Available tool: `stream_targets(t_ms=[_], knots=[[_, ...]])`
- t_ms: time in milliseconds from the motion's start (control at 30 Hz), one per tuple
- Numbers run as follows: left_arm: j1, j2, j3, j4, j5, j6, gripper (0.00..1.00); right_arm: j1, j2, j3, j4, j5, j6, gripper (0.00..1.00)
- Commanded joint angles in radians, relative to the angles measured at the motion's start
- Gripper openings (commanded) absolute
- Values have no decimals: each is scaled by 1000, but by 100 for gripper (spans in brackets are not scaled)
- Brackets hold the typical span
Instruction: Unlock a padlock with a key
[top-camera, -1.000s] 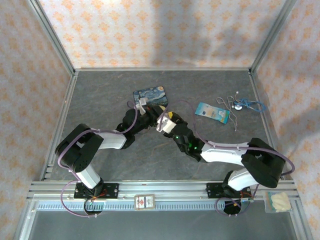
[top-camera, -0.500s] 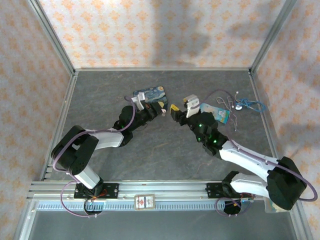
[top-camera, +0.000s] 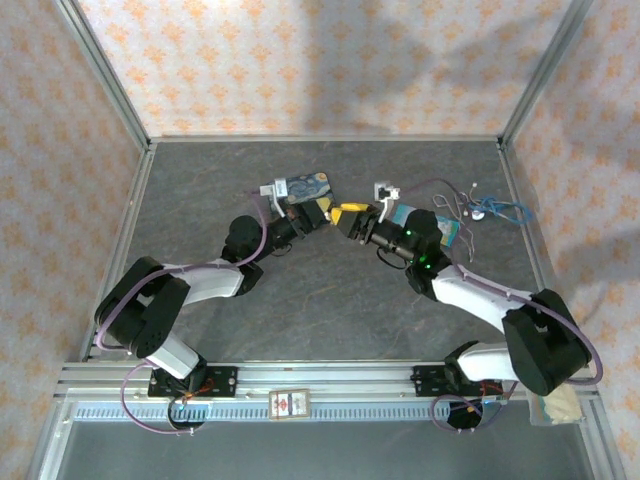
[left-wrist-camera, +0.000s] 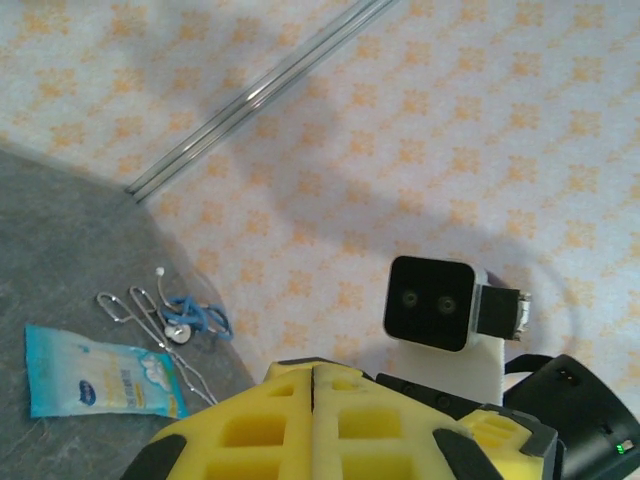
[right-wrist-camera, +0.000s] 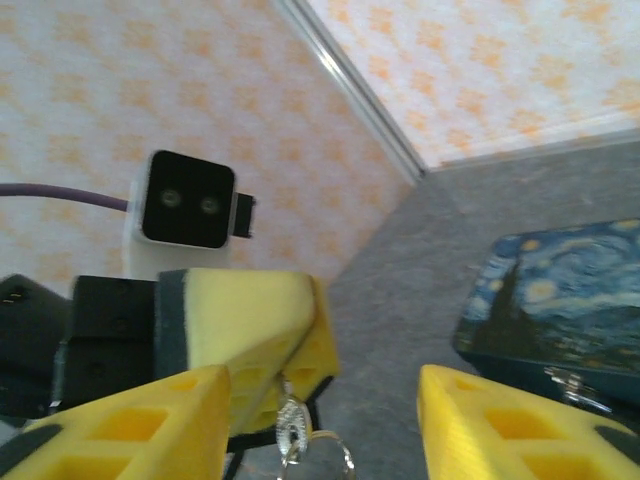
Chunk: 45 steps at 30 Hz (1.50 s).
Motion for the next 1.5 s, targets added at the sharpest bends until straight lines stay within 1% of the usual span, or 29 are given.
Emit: stream_targets(t_ms=[0, 100, 333, 500, 700, 900, 1133, 1400, 1467], knots=[[5, 0, -20, 128, 12, -25, 0, -5, 8, -34, 221, -84, 98, 46], [5, 6, -31, 173, 11, -39, 0, -5, 29, -42, 302, -110, 150, 42], [-3, 8, -35, 216, 14, -67, 0, -5, 102, -34, 367, -152, 196, 40], [-6, 10, -37, 212, 5, -63, 0, 1, 148, -9, 362, -196, 203, 37], [-9, 24, -36, 227, -3, -78, 0, 8, 154, -13, 378, -184, 204, 34], [-19, 49, -53, 278, -15, -117, 0, 8, 125, -8, 342, -147, 159, 33], [-25, 72, -49, 320, -16, -152, 0, 8, 148, -10, 365, -156, 181, 28], [-31, 65, -50, 321, -25, -158, 0, 8, 151, -21, 378, -159, 195, 15], [-34, 68, -49, 323, -27, -159, 0, 8, 156, -20, 377, -158, 200, 15]])
